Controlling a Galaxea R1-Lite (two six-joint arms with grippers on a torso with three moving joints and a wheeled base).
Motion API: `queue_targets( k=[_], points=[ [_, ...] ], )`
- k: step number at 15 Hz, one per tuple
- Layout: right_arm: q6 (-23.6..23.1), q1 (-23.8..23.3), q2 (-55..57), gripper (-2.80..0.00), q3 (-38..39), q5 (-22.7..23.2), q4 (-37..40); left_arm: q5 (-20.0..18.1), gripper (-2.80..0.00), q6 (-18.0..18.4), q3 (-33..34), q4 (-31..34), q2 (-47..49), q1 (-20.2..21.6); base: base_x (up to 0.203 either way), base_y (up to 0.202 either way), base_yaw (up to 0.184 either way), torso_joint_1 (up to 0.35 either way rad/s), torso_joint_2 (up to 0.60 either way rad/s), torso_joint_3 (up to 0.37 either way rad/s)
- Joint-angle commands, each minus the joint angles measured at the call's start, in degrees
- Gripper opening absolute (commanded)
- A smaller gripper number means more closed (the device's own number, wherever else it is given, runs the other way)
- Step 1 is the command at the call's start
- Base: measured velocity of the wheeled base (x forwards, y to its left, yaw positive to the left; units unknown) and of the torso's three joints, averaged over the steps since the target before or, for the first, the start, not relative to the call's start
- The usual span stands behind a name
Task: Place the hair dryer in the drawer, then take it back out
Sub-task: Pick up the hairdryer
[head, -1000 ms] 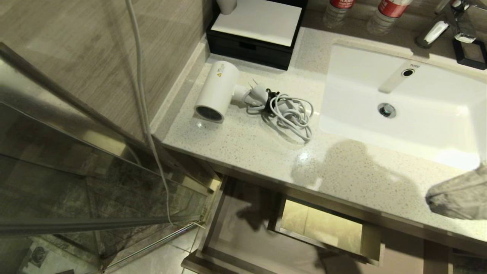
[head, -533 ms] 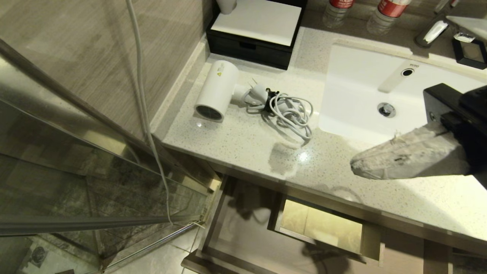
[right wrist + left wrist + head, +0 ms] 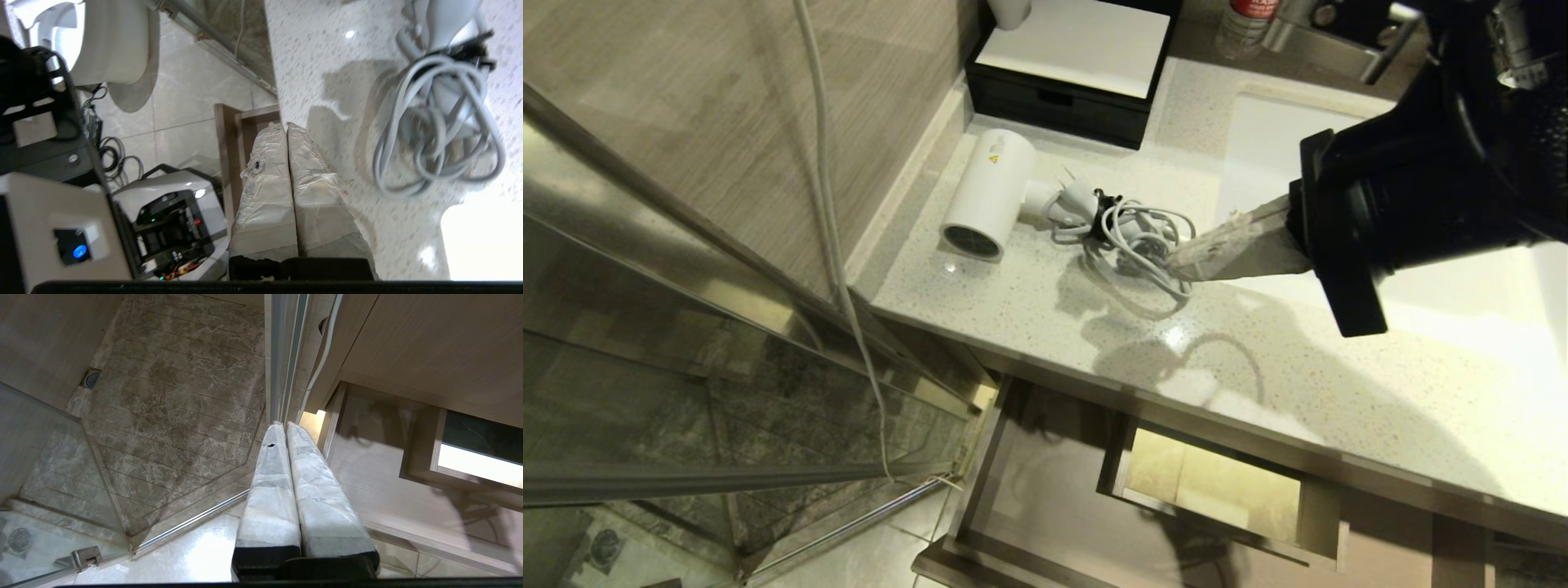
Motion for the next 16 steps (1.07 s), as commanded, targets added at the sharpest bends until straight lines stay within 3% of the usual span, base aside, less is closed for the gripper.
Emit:
queue_targets(
  k=[1,3,8,9,11,16],
  points=[
    [-0.4,0.6,4.2,-2.80,-2.7,-2.1,-1.0,0.0,-2.80,0.0,0.1,0.0,0.0,0.0,0.000,0.000,0.000,0.000,0.00,0.000],
    [-0.3,1.4,6.3,-2.80,-4.2,-7.2,-3.5,0.0,-2.80,0.0,0.1,0.0,0.0,0.0,0.000,0.000,0.000,0.000,0.00,0.000],
    [-2.4,2.3,10.0,-2.80,-4.3,-7.9,-12.3,0.0,-2.80,0.0,0.1,0.0,0.0,0.0,0.000,0.000,0.000,0.000,0.00,0.000],
    [-4.4,2.2,10.4,0.00,-4.2,-8.0,-12.5,0.0,-2.80,0.0,0.1,0.0,0.0,0.0,0.000,0.000,0.000,0.000,0.00,0.000],
    [-7.2,1.9,11.5,0.00,-4.9,-8.0,-12.8,0.0,-2.80,0.0,0.1,0.0,0.0,0.0,0.000,0.000,0.000,0.000,0.00,0.000],
    [-7.7,0.4,12.8,0.00,-5.9,-7.9,-14.1,0.0,-2.80,0.0,0.1,0.0,0.0,0.0,0.000,0.000,0.000,0.000,0.00,0.000]
  ],
)
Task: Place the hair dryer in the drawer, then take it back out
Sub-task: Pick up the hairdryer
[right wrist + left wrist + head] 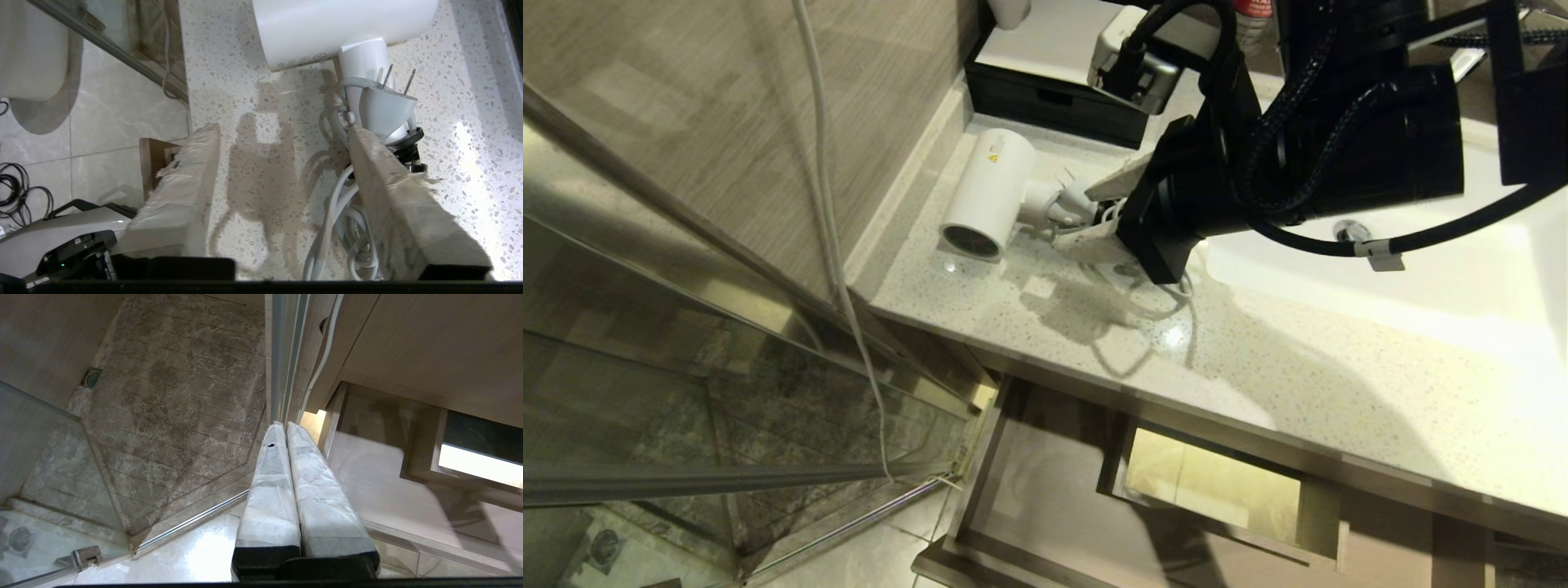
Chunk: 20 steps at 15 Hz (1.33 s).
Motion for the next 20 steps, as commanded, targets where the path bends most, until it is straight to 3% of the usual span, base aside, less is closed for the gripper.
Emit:
queue_targets(
  k=[1,11,13,20],
  points=[
    [-1.8,-0.4,1.1,0.00,-0.7,-0.1,0.4,0.0,-2.80,0.0,0.1,0.0,0.0,0.0,0.000,0.000,0.000,0.000,0.00,0.000],
    [-5.0,-4.6,2.1,0.00,-0.9,-0.8,-0.8,0.0,-2.80,0.0,0.1,0.0,0.0,0.0,0.000,0.000,0.000,0.000,0.00,0.000],
    [-10.1,-5.9,3.1,0.00,-1.4,-4.8,-0.6,0.0,-2.80,0.0,0.1,0.0,0.0,-0.1,0.000,0.000,0.000,0.000,0.00,0.000],
    [-16.3,-6.9,5.9,0.00,-2.1,-5.6,-8.0,0.0,-2.80,0.0,0.1,0.0,0.0,0.0,0.000,0.000,0.000,0.000,0.00,0.000]
  ],
)
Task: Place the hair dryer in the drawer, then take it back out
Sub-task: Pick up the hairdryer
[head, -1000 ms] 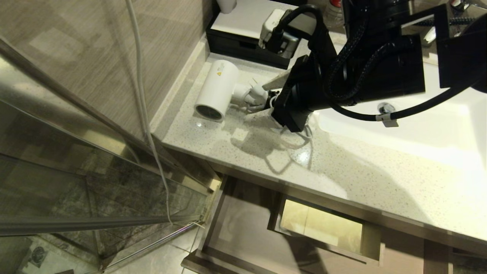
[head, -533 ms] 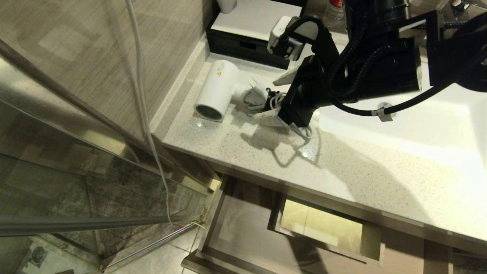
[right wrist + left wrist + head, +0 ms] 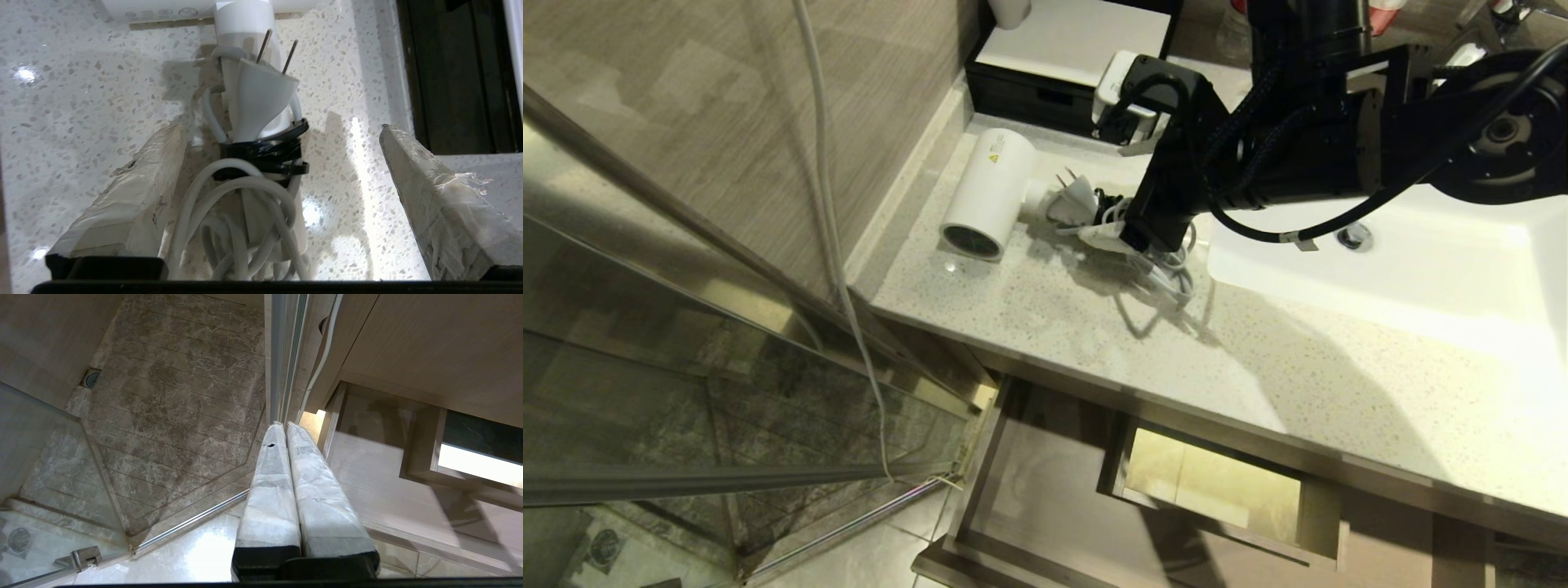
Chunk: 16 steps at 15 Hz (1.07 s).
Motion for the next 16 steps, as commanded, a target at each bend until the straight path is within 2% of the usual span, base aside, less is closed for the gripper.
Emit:
queue_targets(
  k=[1,12,16],
  points=[
    [-0.7,0.0,0.8,0.00,0.0,0.1,-1.4,0.0,-2.80,0.0,0.1,0.0,0.0,0.0,0.000,0.000,0.000,0.000,0.00,0.000],
    [-0.7,-0.6,3.5,0.00,-0.1,-0.1,-3.4,0.0,-2.80,0.0,0.1,0.0,0.0,0.0,0.000,0.000,0.000,0.000,0.00,0.000],
    [-0.7,-0.6,6.2,0.00,-3.0,-0.1,-3.4,0.0,-2.80,0.0,0.1,0.0,0.0,0.0,0.000,0.000,0.000,0.000,0.00,0.000]
  ],
)
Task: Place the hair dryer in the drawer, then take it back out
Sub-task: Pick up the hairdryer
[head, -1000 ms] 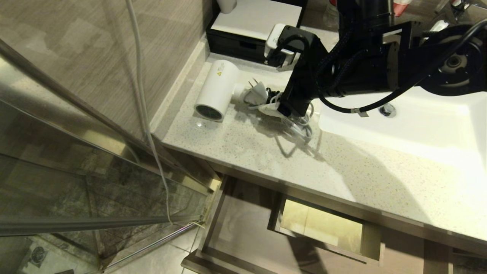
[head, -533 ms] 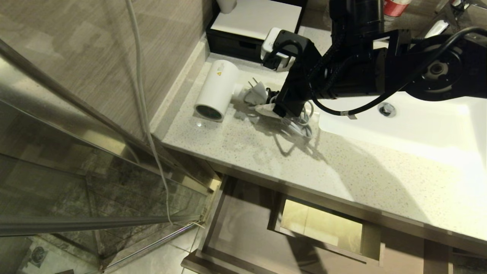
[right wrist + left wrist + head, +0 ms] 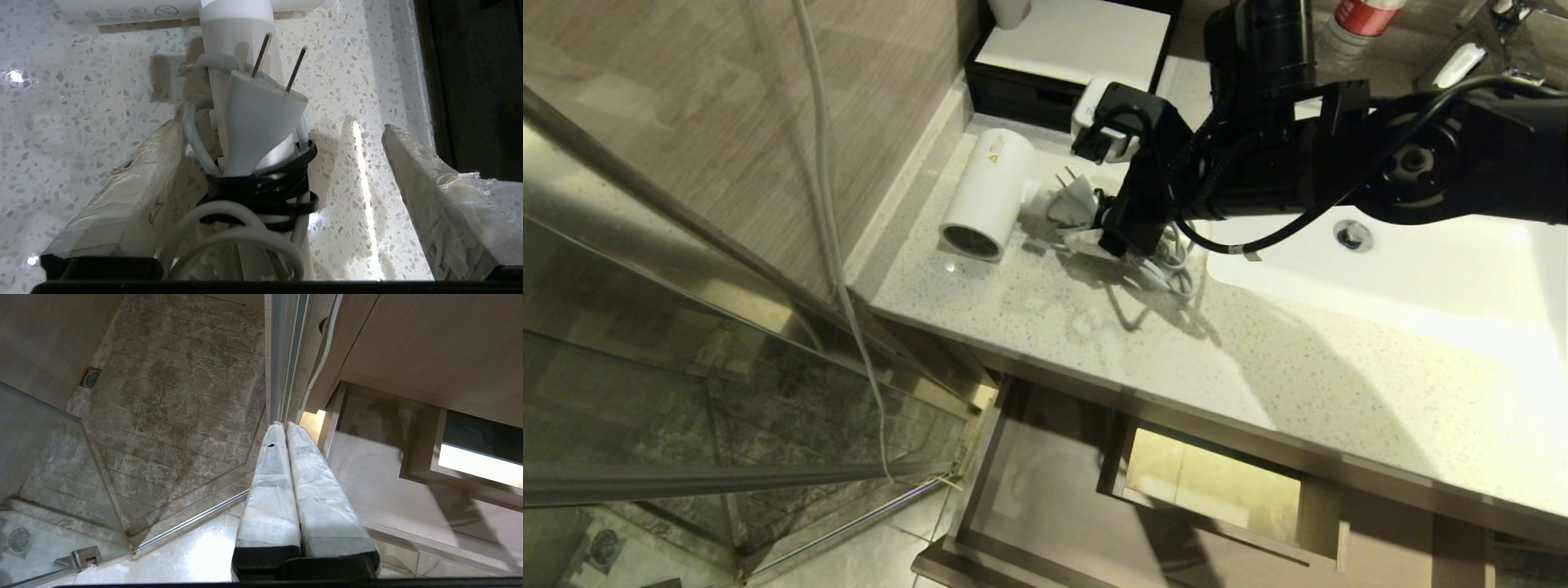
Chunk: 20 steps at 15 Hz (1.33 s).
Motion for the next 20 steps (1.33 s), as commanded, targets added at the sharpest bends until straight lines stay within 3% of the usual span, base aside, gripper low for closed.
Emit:
queue_targets(
  k=[1,11,12,20],
  points=[
    [-0.3,0.0,2.1,0.00,-1.6,0.0,0.0,0.0,-2.80,0.0,0.1,0.0,0.0,0.0,0.000,0.000,0.000,0.000,0.00,0.000],
    [-0.1,0.0,3.9,0.00,-1.6,-2.3,-0.6,0.0,-2.80,0.0,0.0,0.0,0.0,0.0,0.000,0.000,0.000,0.000,0.00,0.000],
    [-0.1,0.0,4.0,-2.80,-1.5,-2.3,-0.7,0.0,-2.80,0.0,0.1,0.0,0.0,0.0,0.000,0.000,0.000,0.000,0.00,0.000],
    [0.0,0.0,2.6,-2.80,-1.0,-2.4,-0.1,0.0,-2.80,0.0,0.1,0.0,0.0,-0.1,0.000,0.000,0.000,0.000,0.00,0.000]
  ],
)
